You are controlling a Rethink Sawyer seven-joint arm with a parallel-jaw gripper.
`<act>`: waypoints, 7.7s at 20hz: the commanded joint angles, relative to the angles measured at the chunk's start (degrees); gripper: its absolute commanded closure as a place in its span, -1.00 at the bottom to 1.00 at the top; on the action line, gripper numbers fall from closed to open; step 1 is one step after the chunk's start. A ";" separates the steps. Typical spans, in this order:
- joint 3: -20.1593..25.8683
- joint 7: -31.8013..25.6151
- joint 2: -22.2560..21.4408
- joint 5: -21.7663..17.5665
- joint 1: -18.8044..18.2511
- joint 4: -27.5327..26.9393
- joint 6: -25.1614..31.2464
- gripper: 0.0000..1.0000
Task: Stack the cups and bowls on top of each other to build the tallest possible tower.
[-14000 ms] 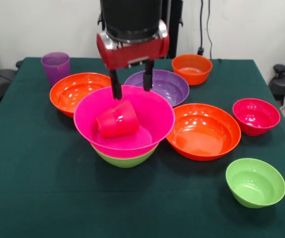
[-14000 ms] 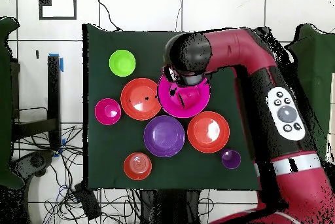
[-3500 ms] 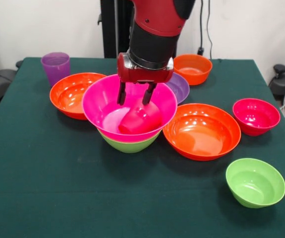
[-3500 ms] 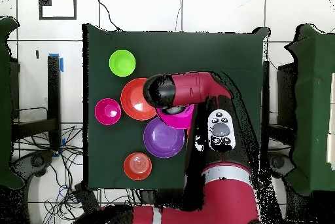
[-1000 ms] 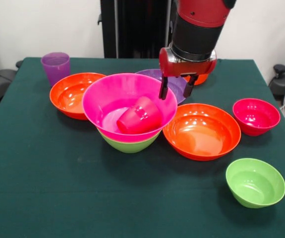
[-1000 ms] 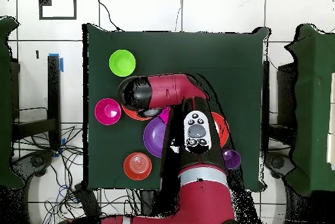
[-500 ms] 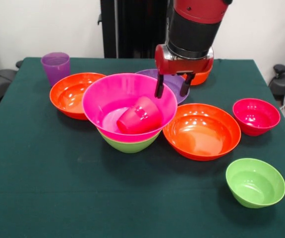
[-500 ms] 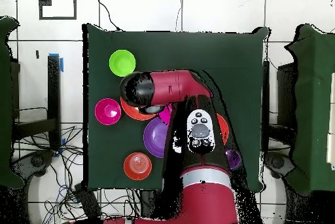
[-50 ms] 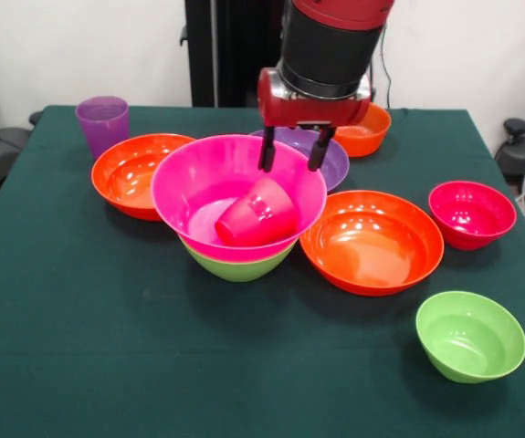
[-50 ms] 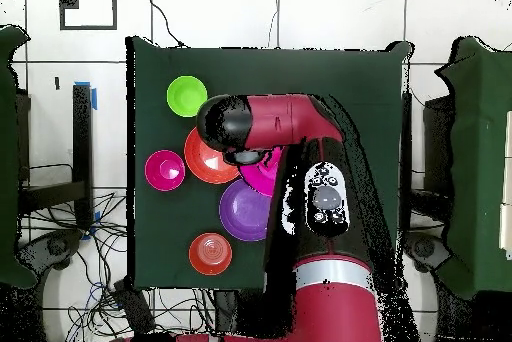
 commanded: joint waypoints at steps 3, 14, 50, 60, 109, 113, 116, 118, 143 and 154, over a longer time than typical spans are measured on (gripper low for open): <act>3.93 -9.64 1.39 -5.01 -2.30 -3.03 5.11 -1.00; 4.38 -6.26 3.69 -5.19 -1.78 -1.45 -0.16 -1.00; 5.33 -4.76 9.76 -5.22 -1.71 -3.92 -5.47 -1.00; 4.12 -5.15 9.72 -7.38 -0.75 -5.65 -4.03 -1.00; 14.21 -11.26 4.62 -4.72 -5.83 3.90 -3.63 -1.00; 16.15 -12.33 5.18 -5.67 -6.83 5.26 -3.86 -1.00; 16.44 -12.33 5.69 -7.10 -6.65 5.57 -2.90 -1.00; 16.85 -12.79 5.79 -7.65 -7.00 5.79 -2.36 -1.00; 23.63 -15.33 1.91 -7.04 -12.73 8.55 4.09 -1.00; 26.71 -15.55 -2.47 -6.44 -14.68 6.61 13.07 -1.00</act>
